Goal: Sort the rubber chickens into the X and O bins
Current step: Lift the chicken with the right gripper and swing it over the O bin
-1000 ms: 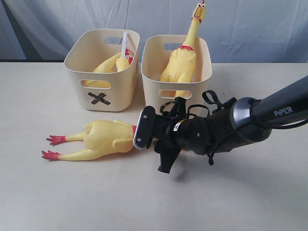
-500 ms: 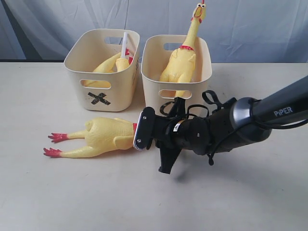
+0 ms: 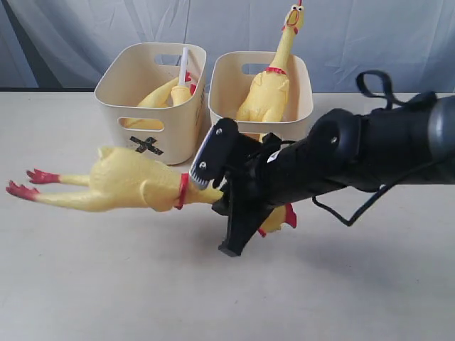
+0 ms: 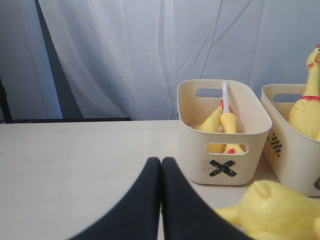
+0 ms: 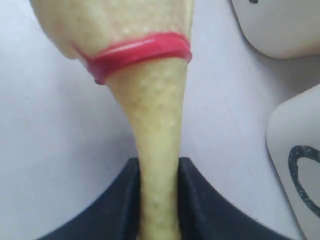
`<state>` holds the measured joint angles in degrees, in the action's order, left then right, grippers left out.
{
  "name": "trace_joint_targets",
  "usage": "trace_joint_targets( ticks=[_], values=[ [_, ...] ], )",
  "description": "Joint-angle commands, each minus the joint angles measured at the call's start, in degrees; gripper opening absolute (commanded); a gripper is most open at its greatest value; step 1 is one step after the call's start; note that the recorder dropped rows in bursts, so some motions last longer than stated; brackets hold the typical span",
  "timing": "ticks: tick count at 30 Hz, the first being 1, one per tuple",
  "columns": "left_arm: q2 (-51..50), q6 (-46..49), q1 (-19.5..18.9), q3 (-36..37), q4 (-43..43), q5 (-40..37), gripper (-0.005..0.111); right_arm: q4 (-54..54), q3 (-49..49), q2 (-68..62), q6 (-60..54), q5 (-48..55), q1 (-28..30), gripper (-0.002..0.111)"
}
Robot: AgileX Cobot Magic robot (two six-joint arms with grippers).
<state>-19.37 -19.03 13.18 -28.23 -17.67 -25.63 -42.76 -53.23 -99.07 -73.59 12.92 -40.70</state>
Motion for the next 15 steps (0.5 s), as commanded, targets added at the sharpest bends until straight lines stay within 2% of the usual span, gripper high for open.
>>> trace_joint_targets(
  ticks=[1,2,5,7,15],
  values=[
    [0.3,0.1,0.1,0.2,0.6,0.4,0.000,-7.2,-0.2,7.3,8.2,3.5,0.0,-0.001],
    [0.3,0.1,0.1,0.2,0.6,0.4,0.000,-7.2,-0.2,9.3,15.3,2.0,0.1,-0.001],
    [0.3,0.1,0.1,0.2,0.4,0.4,0.000,-6.8,-0.8,12.7,27.4,2.3,2.6,-0.001],
    [0.3,0.1,0.1,0.2,0.4,0.4,0.000,-6.8,-1.9,14.5,35.9,3.9,6.3,-0.001],
    [0.3,0.1,0.1,0.2,0.3,0.4,0.000,-6.8,-4.1,14.2,50.0,4.9,15.3,-0.001]
  ],
)
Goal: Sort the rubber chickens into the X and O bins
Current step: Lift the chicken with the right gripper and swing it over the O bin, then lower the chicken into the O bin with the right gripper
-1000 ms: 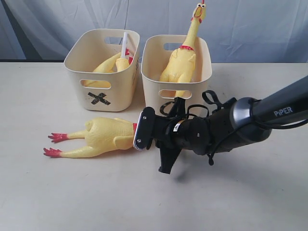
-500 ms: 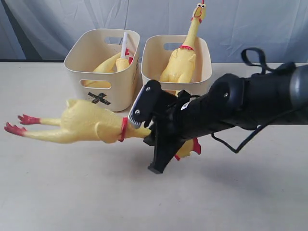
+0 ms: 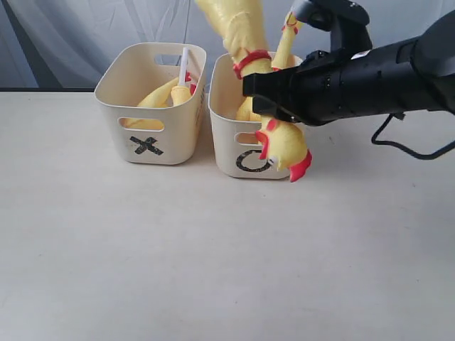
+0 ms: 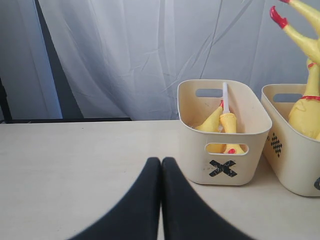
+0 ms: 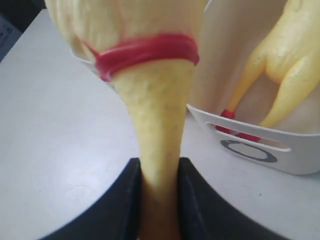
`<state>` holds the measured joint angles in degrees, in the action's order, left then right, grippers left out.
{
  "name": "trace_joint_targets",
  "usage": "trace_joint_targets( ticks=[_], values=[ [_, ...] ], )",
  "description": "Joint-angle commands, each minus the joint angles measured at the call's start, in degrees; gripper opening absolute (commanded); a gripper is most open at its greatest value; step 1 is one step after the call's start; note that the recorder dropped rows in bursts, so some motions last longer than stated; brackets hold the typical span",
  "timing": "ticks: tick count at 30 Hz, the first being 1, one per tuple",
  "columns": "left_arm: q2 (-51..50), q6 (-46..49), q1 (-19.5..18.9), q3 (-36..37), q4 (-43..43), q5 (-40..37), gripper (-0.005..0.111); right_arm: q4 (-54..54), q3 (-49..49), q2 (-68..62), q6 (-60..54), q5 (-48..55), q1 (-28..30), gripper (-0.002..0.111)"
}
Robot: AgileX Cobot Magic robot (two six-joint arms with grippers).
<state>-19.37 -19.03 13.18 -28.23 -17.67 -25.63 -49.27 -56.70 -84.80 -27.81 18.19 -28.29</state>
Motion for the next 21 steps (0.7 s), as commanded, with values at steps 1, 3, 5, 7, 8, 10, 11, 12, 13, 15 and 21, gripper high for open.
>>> trace_joint_targets(
  ticks=[1,3,5,7,8,10,11,12,13,15,21],
  values=[
    [0.3,0.1,0.1,0.2,0.3,0.4,0.000,-0.3,-0.6,-0.4,5.5,-0.3,3.6,-0.001],
    [0.3,0.1,0.1,0.2,0.3,0.4,0.000,-0.3,-0.6,-0.9,7.5,-0.1,4.5,-0.001],
    [0.3,0.1,0.1,0.2,0.3,0.4,0.000,-0.6,-0.7,-2.0,8.5,1.0,4.9,-0.001],
    [0.3,0.1,0.1,0.2,0.3,0.4,0.000,-1.7,-0.7,-2.8,8.5,1.6,4.9,-0.001],
    [0.3,0.1,0.1,0.2,0.3,0.4,0.000,-2.5,-0.7,-3.3,8.5,2.0,4.9,-0.001],
    [0.3,0.1,0.1,0.2,0.3,0.4,0.000,-4.2,-0.7,-4.4,8.5,2.4,4.9,-0.001],
    [0.3,0.1,0.1,0.2,0.3,0.4,0.000,-5.3,-0.7,-4.9,8.5,2.4,4.9,-0.001],
    [0.3,0.1,0.1,0.2,0.3,0.4,0.000,-6.5,-0.7,-5.3,8.5,2.4,4.9,-0.001],
    [0.3,0.1,0.1,0.2,0.3,0.4,0.000,-7.7,-0.7,-5.7,8.5,2.4,4.9,-0.001],
    [0.3,0.1,0.1,0.2,0.3,0.4,0.000,-9.4,-0.7,-6.5,8.4,2.4,4.9,-0.001],
    [0.3,0.2,0.1,0.2,0.3,0.4,0.000,-11.8,-1.9,-9.0,8.4,3.5,4.9,-0.001]
  ],
)
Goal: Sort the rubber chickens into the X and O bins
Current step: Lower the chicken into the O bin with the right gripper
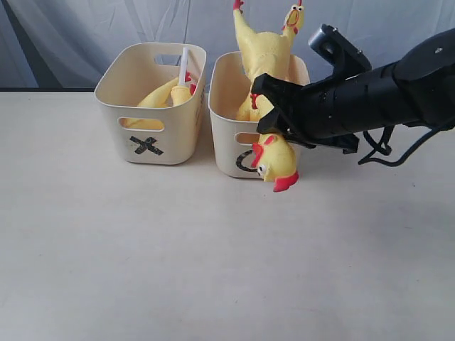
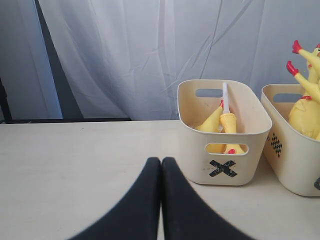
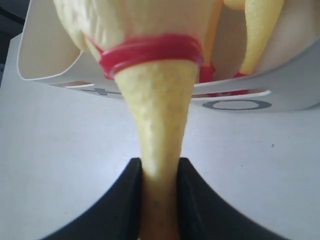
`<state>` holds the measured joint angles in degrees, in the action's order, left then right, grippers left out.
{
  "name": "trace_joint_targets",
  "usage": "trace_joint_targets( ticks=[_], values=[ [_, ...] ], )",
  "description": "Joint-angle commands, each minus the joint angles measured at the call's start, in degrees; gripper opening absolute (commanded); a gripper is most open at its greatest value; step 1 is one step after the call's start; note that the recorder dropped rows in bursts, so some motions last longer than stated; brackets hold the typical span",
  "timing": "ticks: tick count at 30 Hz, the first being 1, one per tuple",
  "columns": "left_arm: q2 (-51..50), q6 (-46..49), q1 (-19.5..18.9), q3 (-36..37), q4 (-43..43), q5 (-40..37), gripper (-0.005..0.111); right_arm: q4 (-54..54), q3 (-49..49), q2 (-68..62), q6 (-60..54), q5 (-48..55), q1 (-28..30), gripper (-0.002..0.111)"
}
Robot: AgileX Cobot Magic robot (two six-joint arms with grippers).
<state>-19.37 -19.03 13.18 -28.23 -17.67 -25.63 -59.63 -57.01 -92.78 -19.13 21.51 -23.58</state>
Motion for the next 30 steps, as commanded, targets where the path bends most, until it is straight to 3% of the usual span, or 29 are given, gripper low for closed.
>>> trace_joint_targets(
  ticks=[1,24,26,30],
  values=[
    [0.3,0.2,0.1,0.2,0.3,0.4,0.000,-1.8,-2.1,-1.3,-0.3,0.6,0.2,-0.001],
    [0.8,0.2,0.1,0.2,0.3,0.4,0.000,-2.3,-5.6,-4.3,-0.3,2.8,0.2,-0.001],
    [0.8,0.2,0.1,0.2,0.3,0.4,0.000,-2.3,-5.6,-4.7,-0.3,3.3,0.2,0.003],
    [0.8,0.2,0.1,0.2,0.3,0.4,0.000,-2.5,-5.6,-4.8,-0.3,3.3,0.2,0.022]
  ],
)
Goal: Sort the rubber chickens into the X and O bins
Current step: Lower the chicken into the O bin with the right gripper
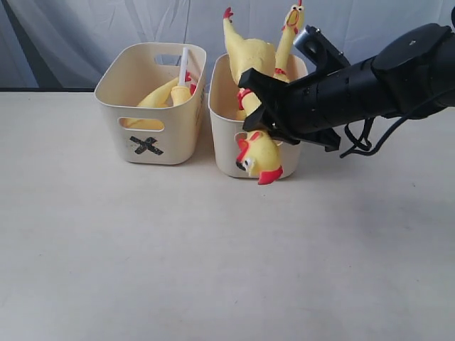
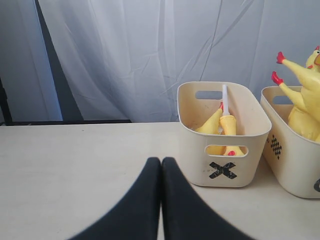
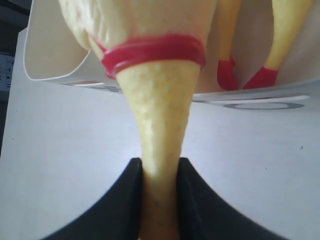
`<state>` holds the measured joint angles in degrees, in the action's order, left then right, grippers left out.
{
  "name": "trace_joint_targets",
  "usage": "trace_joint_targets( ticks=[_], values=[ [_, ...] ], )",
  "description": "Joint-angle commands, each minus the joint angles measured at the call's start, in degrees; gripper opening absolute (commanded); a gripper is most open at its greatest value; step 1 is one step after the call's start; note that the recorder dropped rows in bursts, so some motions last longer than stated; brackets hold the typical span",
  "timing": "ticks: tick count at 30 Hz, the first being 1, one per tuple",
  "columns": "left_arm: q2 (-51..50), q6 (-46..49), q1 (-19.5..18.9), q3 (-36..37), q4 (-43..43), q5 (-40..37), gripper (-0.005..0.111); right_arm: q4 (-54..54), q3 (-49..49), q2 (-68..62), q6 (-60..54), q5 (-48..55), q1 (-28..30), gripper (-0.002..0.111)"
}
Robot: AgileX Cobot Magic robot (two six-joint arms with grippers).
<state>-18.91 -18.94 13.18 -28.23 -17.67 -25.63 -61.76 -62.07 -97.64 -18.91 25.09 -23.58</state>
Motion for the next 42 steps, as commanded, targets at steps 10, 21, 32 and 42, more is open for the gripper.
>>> trace_joint_targets(
  ticks=[10,21,32,42],
  values=[
    [0.3,0.1,0.1,0.2,0.3,0.4,0.000,-0.3,-0.5,0.1,-0.5,-0.3,0.2,0.041],
    [0.3,0.1,0.1,0.2,0.3,0.4,0.000,-4.3,-0.5,0.1,-0.4,-0.6,0.2,0.016],
    [0.3,0.1,0.1,0.2,0.3,0.4,0.000,-6.3,-0.5,0.1,-0.1,-1.7,0.2,-0.001],
    [0.3,0.1,0.1,0.2,0.2,0.3,0.000,-6.3,-0.5,0.5,-0.1,-3.3,0.2,-0.001]
  ],
)
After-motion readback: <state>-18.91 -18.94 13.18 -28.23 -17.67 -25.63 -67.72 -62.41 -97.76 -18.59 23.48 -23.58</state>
